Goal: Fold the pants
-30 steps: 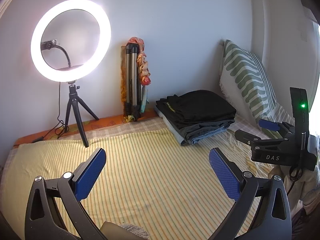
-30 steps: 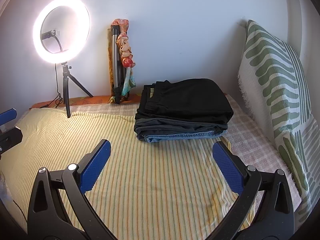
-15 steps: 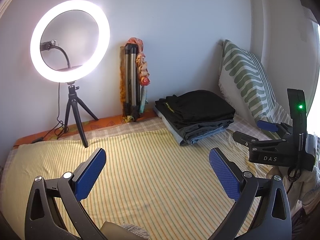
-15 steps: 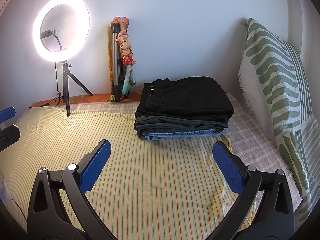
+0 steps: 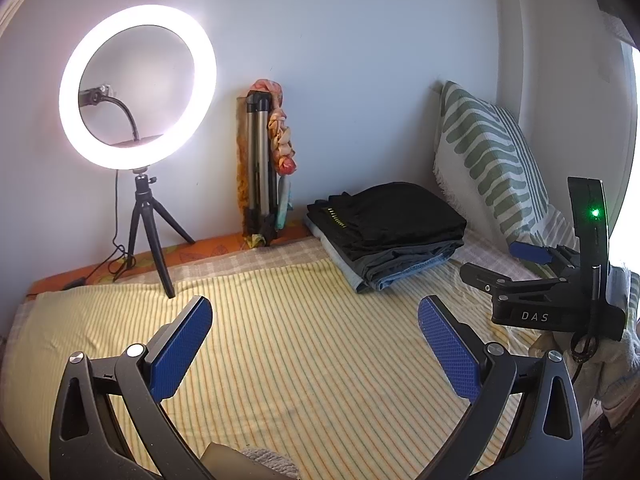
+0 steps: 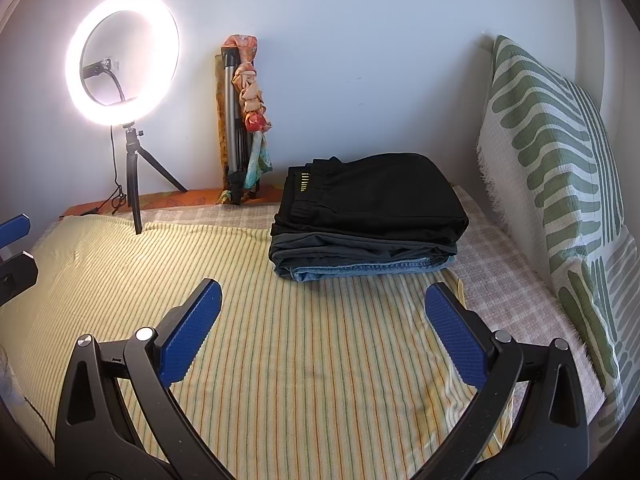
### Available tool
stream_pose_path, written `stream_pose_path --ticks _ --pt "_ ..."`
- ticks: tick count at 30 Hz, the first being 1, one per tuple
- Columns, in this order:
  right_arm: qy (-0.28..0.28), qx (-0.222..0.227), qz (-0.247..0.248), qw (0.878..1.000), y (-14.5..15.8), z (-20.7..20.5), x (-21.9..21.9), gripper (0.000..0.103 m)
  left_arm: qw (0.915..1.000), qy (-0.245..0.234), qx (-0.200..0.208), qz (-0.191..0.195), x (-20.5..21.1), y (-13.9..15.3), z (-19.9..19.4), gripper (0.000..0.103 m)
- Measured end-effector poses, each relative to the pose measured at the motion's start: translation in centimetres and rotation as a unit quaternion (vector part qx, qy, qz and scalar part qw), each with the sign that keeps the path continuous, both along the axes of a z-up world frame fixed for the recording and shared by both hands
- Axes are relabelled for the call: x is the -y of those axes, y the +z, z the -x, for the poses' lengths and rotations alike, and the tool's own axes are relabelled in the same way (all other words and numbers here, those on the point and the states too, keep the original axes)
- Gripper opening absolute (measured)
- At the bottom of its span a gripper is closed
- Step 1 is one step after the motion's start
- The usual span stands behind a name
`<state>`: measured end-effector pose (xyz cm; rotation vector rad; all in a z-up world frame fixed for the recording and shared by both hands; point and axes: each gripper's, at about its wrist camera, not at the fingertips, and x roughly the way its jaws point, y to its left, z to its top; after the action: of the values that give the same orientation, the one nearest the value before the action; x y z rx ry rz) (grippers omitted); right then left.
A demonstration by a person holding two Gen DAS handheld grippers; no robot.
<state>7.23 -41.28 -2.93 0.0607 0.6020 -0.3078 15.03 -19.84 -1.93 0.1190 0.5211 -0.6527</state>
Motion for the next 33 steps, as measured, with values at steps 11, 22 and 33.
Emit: stream_pose_path --ticks 11,22,33 --pt "0.000 -0.001 -0.002 1.000 -0.11 0.00 -0.16 0.103 1.0000 -0.004 0.000 -0.001 0.06 -0.05 0.11 0.103" --pt "0.003 -0.001 -0.002 1.000 -0.25 0.00 -0.58 0.103 1.0000 -0.003 -0.004 -0.002 0.02 -0.15 0.02 0.103" --pt "0.004 -0.001 -0.005 1.000 -0.23 -0.07 -0.76 0.103 1.0000 -0.004 0.008 0.003 -0.28 -0.34 0.31 0.103"
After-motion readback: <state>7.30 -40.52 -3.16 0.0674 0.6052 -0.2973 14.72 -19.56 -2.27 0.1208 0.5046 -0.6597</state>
